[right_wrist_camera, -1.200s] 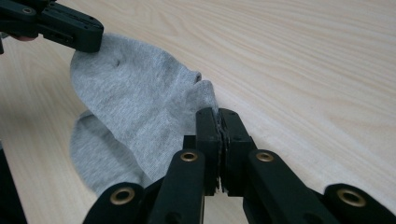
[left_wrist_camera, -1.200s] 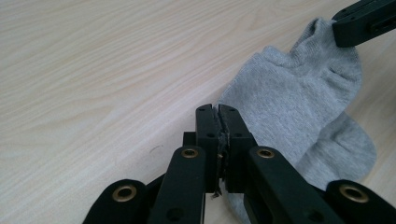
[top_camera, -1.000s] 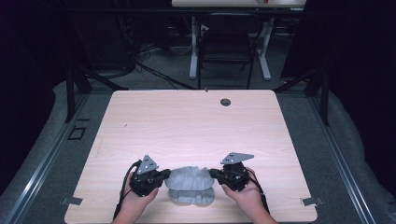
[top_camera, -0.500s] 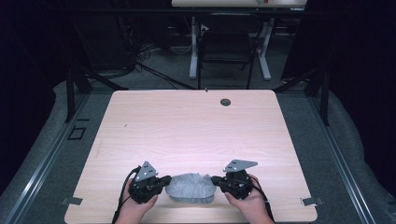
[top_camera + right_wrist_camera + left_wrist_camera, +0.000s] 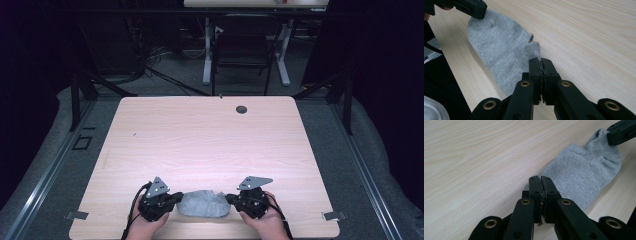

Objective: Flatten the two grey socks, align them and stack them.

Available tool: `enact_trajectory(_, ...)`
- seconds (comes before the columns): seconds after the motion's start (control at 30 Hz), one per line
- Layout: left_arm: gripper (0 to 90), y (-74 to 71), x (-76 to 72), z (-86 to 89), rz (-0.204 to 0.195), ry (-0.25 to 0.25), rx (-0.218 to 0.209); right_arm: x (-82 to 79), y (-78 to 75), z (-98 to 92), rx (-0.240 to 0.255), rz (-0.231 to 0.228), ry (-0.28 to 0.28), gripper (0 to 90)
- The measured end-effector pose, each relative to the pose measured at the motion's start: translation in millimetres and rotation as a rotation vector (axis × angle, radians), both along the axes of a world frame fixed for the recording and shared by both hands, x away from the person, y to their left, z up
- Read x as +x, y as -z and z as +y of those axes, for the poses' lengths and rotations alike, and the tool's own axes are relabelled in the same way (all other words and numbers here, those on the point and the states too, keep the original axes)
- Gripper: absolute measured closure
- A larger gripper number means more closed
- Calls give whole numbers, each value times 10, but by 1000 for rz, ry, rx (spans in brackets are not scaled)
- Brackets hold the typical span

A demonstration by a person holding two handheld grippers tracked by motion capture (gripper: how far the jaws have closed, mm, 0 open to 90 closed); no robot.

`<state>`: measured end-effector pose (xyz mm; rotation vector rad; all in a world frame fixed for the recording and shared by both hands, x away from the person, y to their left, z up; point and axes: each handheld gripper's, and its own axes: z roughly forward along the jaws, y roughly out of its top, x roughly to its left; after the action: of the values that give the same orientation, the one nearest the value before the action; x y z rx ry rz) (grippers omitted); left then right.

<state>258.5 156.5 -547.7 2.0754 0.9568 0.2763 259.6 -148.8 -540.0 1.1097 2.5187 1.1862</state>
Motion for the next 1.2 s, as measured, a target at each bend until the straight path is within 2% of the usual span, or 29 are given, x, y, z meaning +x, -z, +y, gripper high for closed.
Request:
enact_trajectory(0.2,881,18,9,-39,-3,5,-8,3,43,-11,-14,1,-1,881)
enact_trajectory(0.4,879,73,41,-50,5,13,20,12,75,-11,-17,13,3,882)
enact_trajectory(0.73,870,152,62,-44,21,5,22,15,140,-4,-46,37,-5,876)
enact_trajectory(0.83,849,147,55,-48,16,0,12,8,170,6,-52,43,-2,846)
enact_trajectory(0.87,826,134,58,-38,8,5,14,9,164,-2,-56,40,0,810)
enact_trajectory(0.9,819,124,49,-40,9,-8,-2,6,154,-6,-47,42,5,807)
enact_trajectory(1.03,797,46,40,2,-15,-18,-24,0,101,-33,-32,20,12,796)
enact_trajectory(1.07,802,6,33,21,-25,-14,-31,-13,61,-46,-12,-1,17,800)
enact_trajectory(1.2,843,-35,2,16,-30,-9,-45,-44,1,-28,14,-32,1,821)
